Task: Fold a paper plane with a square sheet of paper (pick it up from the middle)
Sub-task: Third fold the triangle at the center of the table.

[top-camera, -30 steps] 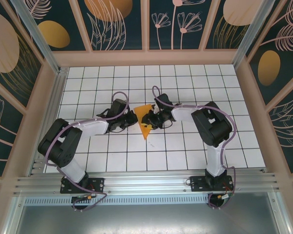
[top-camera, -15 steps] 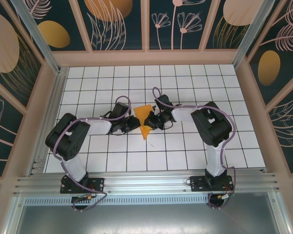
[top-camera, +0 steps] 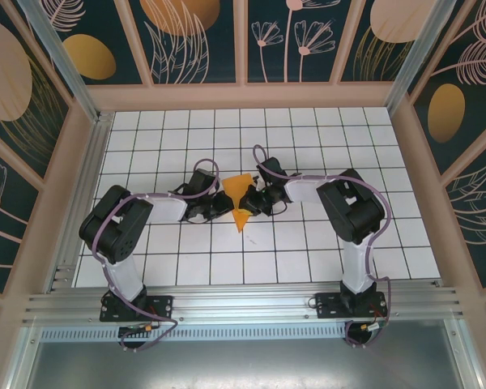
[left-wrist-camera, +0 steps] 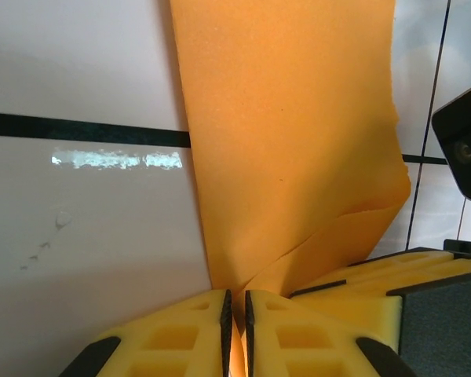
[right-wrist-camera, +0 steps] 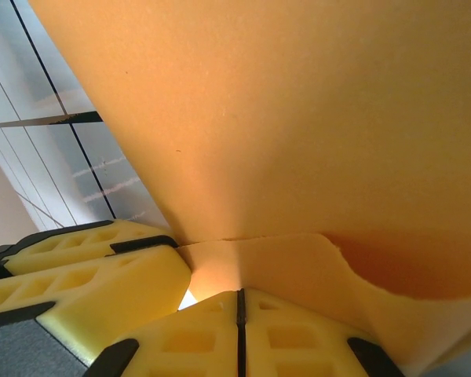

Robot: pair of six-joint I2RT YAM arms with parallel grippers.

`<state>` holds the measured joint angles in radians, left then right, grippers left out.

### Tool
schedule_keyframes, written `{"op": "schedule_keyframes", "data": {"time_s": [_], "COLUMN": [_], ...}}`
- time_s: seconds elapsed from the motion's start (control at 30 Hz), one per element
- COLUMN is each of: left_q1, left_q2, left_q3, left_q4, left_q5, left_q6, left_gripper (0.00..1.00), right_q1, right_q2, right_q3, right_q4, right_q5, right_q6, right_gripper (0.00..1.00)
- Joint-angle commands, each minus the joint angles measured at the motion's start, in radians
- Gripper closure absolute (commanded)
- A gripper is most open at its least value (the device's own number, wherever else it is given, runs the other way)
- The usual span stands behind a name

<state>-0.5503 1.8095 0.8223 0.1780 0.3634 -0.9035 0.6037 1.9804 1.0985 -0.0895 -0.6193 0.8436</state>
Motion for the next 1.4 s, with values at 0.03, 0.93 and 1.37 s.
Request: {"op": "schedule_keyframes", "data": {"time_s": [0.03,0.93,1.37], "left_q1": [0.002,0.002,0.002], "left_q2": [0.030,0.053,0.066], "left_q3": [0.028,0.059,0.060], "left_q4": [-0.012,-0.165,-0.152], "left_q5": [0.004,-0.122,-0.105], "left_q6": [0.001,0.062,0.060], "left_gripper": [0.86,1.00,1.00], "right_q1": [-0.004,0.012,0.036], "right_q2": [0.030,-0.105,-0.041], "right_q3": [-0.005,-0.074,-0.084], "right_q4": [-0.042,0.014,-0.020], "right_q5": [0.014,-0.108,-0.135], "right_q6": [-0.023,-0.119,-0.163], "right_gripper": [0.89,0.87,0.87]}}
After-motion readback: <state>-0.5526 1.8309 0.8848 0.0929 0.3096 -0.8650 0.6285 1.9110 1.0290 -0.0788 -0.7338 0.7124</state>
